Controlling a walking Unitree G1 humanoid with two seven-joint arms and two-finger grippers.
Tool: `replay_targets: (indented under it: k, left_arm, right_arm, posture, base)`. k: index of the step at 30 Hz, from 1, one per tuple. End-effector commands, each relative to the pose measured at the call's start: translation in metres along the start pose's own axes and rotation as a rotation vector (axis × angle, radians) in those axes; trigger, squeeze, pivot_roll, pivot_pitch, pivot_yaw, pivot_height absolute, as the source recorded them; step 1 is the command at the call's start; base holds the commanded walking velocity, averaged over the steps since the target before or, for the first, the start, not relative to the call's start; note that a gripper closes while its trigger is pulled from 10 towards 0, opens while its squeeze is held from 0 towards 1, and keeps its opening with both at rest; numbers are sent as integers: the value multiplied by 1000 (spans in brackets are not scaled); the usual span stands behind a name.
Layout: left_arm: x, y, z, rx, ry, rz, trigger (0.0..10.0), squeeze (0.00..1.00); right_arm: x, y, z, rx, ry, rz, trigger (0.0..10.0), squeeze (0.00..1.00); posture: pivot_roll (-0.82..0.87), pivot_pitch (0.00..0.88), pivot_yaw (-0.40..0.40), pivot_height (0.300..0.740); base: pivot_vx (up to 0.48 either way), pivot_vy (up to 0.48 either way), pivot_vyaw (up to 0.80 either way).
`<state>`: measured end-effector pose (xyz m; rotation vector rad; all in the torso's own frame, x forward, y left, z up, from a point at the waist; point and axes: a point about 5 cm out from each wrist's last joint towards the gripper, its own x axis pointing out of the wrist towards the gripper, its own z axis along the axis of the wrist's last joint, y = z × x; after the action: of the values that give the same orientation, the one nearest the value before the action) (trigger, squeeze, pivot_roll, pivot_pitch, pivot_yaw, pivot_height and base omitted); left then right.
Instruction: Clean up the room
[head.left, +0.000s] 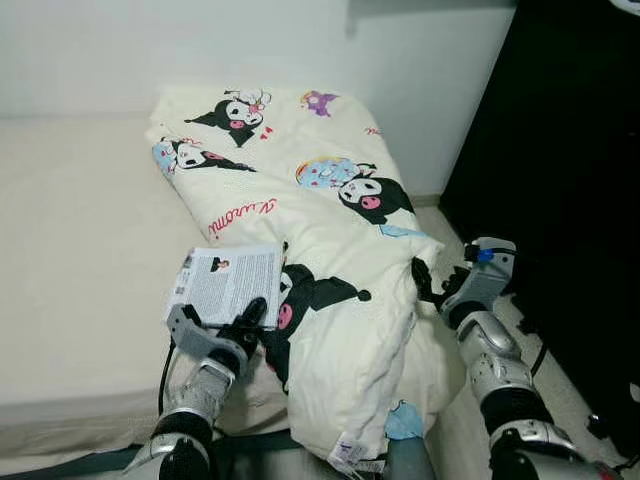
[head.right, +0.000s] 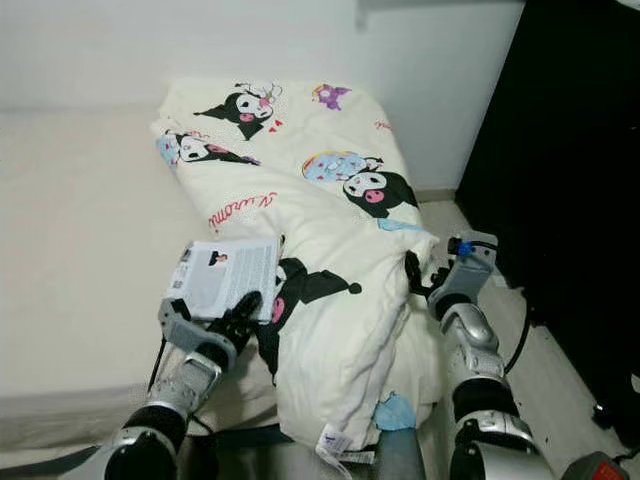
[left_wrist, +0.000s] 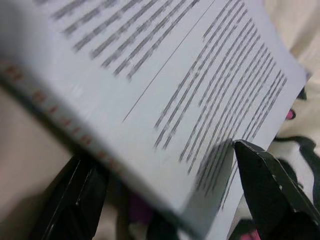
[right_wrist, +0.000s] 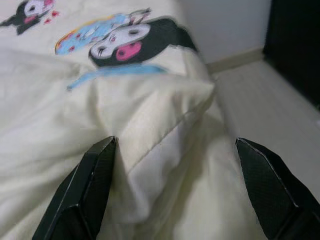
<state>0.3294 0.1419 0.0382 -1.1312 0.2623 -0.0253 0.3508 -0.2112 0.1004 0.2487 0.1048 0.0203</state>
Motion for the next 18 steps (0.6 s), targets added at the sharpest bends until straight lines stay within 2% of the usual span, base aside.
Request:
replay_targets:
  k: [1, 2, 3, 5, 6, 7, 8, 9, 10, 13, 16, 18]
  left_arm:
    - [-2, 5, -3, -24, 4, 29, 10000, 0]
    - [-1, 3, -3, -22, 6, 27, 10000, 0]
    - [0, 2, -2, -21, 1, 26, 980, 0]
    - [0, 2, -2, -21, 1, 26, 980, 0]
    - [0, 1, -1, -22, -4, 18, 0, 0]
    - [0, 2, 2, -16, -17, 23, 0, 0]
    - [0, 2, 2, -16, -17, 23, 0, 0]
    - [-1, 3, 8, -10, -36, 29, 0, 0]
    - [-1, 3, 8, -10, -36, 29, 0, 0]
    - [-2, 4, 36, 19, -118, 21, 0, 0]
    - [-2, 2, 48, 47, -150, 12, 0, 0]
    - [-4, -5, 79, 57, -245, -5, 0, 0]
  right_arm:
    - [-4, 1, -12, 20, 50, 6, 10000, 0]
    - [-5, 1, -15, 23, 62, 7, 10000, 0]
    - [-5, 2, -18, 42, 78, 8, 10000, 0]
    - [-5, 2, -18, 42, 78, 8, 10000, 0]
    - [-6, 2, -20, 57, 89, 6, 10000, 0]
    - [-7, 3, -23, 97, 103, 6, 10000, 0]
    - [-7, 3, -23, 97, 103, 6, 10000, 0]
    - [-8, 4, -25, 151, 109, 13, 10000, 0]
    - [-8, 4, -25, 151, 109, 13, 10000, 0]
    - [-9, 12, -25, 367, 90, 74, 10000, 0]
    - [-8, 16, -23, 414, 80, 105, 10000, 0]
    - [-6, 22, -22, 421, 95, 150, 10000, 0]
  posture:
    - [-118, 176, -39, 481]
    - [-120, 174, -37, 481]
    - [-123, 168, -31, 481]
    - [-123, 168, -31, 481]
    - [-123, 168, -31, 481]
    - [-124, 153, -23, 481]
    - [-124, 153, -23, 481]
    - [-121, 142, -20, 481]
    - [-121, 142, -20, 481]
    - [-112, 119, -18, 481]
    - [-106, 107, -20, 481]
    - [-94, 92, -27, 481]
  base:
    - [0, 0, 0]
    - [0, 0, 0]
    - [0, 0, 0]
    - [0, 0, 0]
    - [0, 0, 0]
    - [0, 0, 0]
    - [0, 0, 0]
    - [0, 0, 0]
    - [0, 0, 0]
    - [0, 0, 0]
    - [0, 0, 0]
    - [0, 0, 0]
